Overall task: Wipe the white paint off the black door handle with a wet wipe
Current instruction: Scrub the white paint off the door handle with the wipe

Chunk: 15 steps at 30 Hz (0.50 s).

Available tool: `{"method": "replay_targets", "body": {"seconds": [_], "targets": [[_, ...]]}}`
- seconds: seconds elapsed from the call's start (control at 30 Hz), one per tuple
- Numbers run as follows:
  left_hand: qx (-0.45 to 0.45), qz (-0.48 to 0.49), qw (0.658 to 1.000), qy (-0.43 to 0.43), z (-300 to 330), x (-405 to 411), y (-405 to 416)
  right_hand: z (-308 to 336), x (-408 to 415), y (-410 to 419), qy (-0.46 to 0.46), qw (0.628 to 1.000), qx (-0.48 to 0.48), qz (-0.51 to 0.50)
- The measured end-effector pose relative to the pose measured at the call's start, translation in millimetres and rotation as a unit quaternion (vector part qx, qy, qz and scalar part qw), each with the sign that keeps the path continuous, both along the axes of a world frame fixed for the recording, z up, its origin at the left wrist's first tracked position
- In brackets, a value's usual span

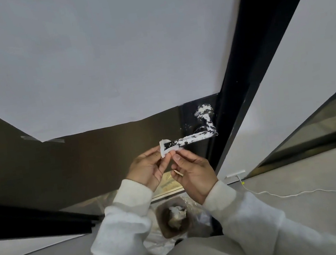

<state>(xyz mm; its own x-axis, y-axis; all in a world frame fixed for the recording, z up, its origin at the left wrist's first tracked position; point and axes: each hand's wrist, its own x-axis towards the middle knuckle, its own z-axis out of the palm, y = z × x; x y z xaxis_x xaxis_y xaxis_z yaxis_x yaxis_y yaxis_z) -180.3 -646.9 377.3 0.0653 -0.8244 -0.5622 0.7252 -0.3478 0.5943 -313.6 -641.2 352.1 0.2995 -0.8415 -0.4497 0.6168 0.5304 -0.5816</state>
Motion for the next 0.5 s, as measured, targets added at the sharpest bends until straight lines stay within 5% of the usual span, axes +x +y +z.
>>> {"method": "replay_targets", "body": {"seconds": [0.37,0.5], "targets": [[0.006,-0.052,0.997,0.050,-2,1,-12,-9,1,-5,-0.018,1.000,-0.005,-0.015],[-0.042,-0.046,0.998,-0.009,-7,3,-3,-11,7,-3,-0.036,0.999,0.007,-0.011]]}}
